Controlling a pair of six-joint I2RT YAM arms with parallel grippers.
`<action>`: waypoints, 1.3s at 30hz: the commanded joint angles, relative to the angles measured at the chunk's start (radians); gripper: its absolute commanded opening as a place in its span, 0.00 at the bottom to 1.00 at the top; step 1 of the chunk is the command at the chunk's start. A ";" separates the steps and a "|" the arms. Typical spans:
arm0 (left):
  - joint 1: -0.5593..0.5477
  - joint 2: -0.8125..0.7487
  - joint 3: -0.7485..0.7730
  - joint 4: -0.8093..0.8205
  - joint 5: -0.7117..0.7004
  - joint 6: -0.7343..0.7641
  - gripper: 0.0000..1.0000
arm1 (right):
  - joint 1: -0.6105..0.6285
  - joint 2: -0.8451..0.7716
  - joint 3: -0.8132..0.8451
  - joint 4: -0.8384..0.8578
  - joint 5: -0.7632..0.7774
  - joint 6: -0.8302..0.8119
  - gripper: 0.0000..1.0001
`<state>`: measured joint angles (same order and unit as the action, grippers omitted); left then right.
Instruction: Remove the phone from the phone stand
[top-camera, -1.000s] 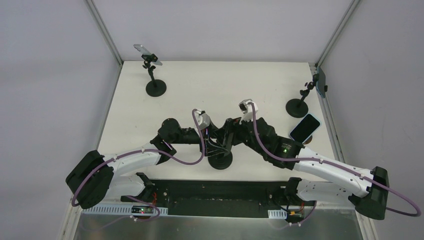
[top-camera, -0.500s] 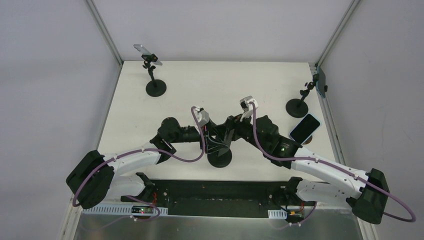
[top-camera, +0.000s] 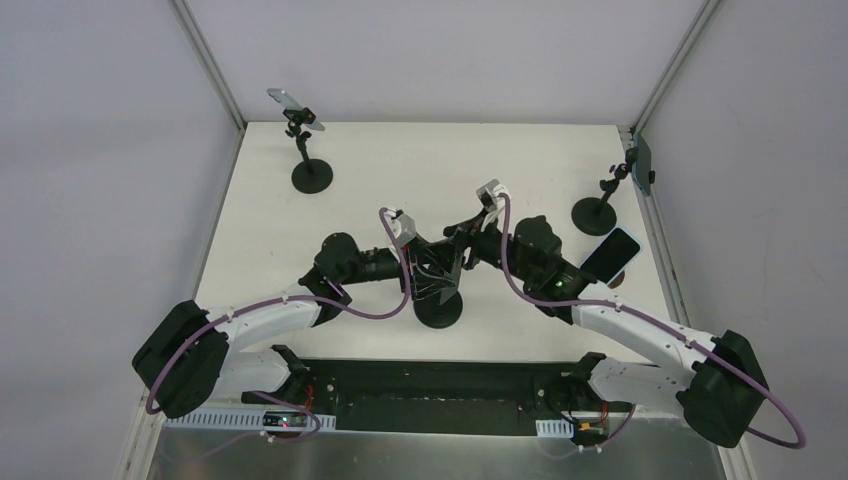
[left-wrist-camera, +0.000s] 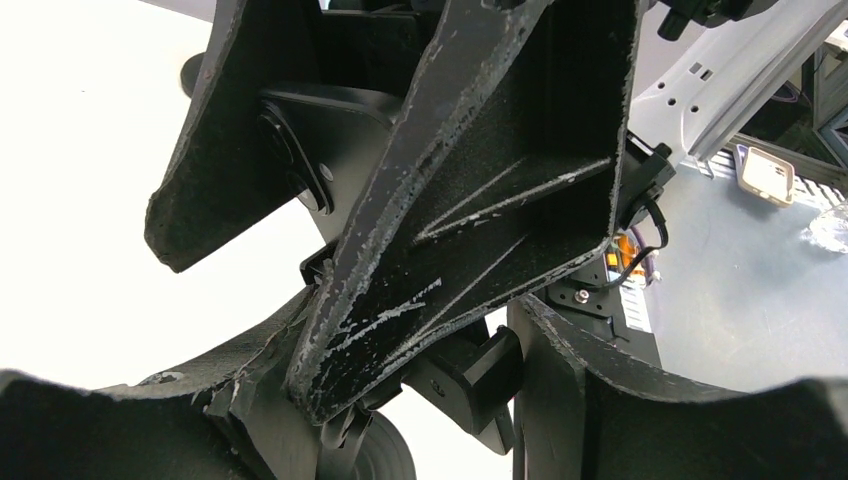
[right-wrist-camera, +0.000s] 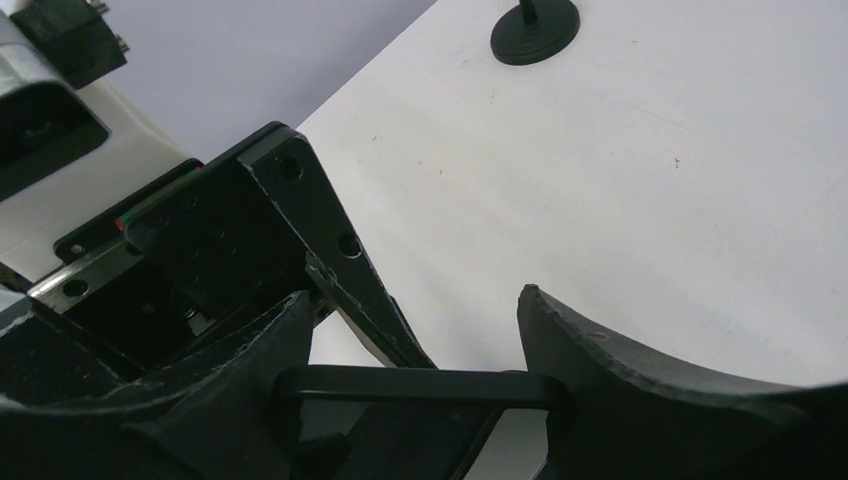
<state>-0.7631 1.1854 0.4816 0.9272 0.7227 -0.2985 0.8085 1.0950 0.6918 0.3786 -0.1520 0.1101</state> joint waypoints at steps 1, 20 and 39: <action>-0.030 -0.074 -0.007 0.031 0.340 -0.061 0.00 | -0.157 0.071 -0.077 -0.161 0.206 -0.336 0.00; -0.030 -0.089 -0.024 0.030 0.344 -0.064 0.00 | -0.224 -0.068 0.063 -0.292 -0.195 -0.192 0.00; -0.018 -0.043 -0.011 0.030 0.232 -0.083 0.00 | -0.129 -0.168 0.184 -0.346 -0.114 -0.067 0.00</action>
<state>-0.7586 1.1683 0.4770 0.9154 0.7956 -0.3378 0.7013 0.9981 0.7914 0.0288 -0.4282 0.1368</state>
